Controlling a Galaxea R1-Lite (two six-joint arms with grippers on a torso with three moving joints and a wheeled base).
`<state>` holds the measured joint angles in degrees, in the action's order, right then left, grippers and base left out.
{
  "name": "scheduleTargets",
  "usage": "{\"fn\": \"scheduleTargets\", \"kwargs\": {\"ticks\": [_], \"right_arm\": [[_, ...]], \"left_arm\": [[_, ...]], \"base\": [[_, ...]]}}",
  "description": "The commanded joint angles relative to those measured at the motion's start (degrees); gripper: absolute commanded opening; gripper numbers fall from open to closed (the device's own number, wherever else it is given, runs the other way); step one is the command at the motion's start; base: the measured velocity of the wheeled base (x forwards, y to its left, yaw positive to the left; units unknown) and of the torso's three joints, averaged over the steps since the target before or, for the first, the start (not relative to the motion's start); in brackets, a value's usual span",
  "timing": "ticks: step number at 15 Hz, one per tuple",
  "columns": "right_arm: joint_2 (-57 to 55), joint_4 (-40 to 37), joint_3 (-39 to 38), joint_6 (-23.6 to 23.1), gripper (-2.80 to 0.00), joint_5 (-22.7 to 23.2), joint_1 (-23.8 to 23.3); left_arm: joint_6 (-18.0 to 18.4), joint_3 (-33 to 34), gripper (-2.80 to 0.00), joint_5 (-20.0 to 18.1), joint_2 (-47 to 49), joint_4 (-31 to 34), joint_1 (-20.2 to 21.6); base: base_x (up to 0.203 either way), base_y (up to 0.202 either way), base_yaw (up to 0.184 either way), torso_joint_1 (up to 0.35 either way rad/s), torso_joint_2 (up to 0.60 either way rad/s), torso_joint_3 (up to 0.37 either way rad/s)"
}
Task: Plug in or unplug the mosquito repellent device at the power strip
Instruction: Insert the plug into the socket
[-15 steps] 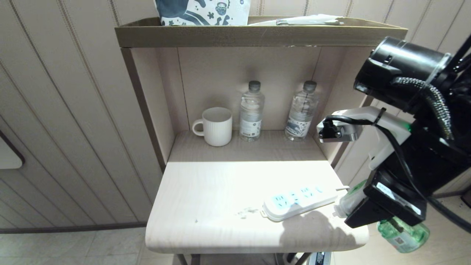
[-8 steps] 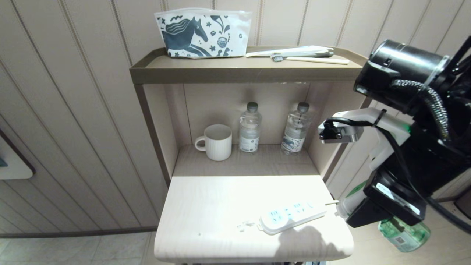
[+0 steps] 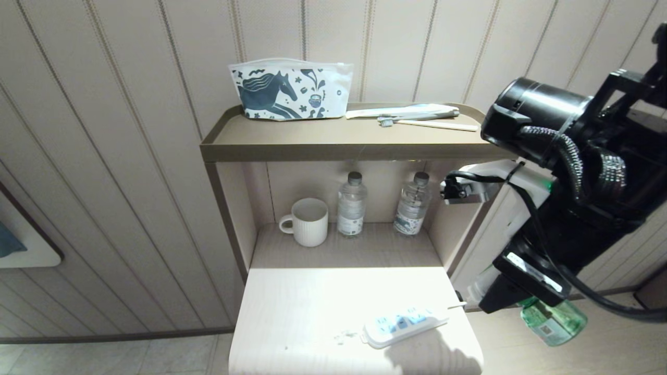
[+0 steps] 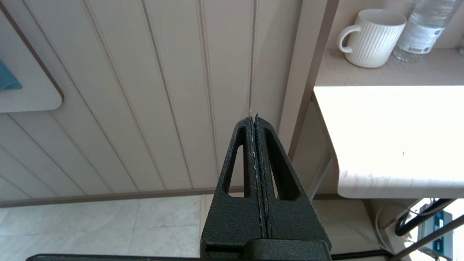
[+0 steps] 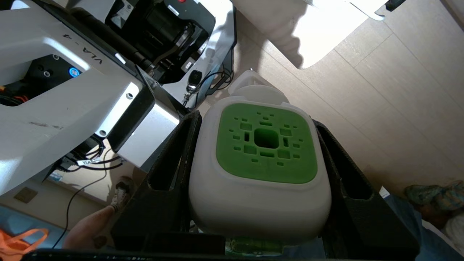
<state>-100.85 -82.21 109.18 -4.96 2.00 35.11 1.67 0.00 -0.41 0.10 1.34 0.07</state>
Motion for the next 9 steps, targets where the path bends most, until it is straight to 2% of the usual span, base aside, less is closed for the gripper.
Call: {"fn": "scheduleTargets", "kwargs": {"ticks": [1, 6, 7, 9], "right_arm": [[-1.0, 0.2, 0.0, 0.0, -2.80, 0.0, -0.2], [-6.7, 5.2, -1.6, -1.2, -2.80, -2.0, -1.7], [-7.6, 7.6, -2.4, -2.2, -2.80, -2.7, -2.4], [-8.7, 14.9, -5.9, -7.4, -2.80, -4.4, -3.9]], "left_arm": [[0.0, 0.0, -2.80, 0.0, 0.0, 0.0, 0.0], [-0.4, 0.0, -2.80, 0.0, 0.0, 0.0, 0.0], [-0.5, 0.0, -2.80, 0.0, 0.0, 0.0, 0.0], [-0.7, 0.0, -2.80, 0.1, 0.0, 0.0, 0.0]], "base": [[0.000, 0.000, 0.000, 0.066, -0.13, -0.075], [0.000, 0.000, 0.000, 0.011, -0.02, -0.012], [0.000, 0.000, 0.000, 0.000, 0.00, 0.000], [0.000, 0.000, 0.000, 0.000, 0.00, 0.000]]}}
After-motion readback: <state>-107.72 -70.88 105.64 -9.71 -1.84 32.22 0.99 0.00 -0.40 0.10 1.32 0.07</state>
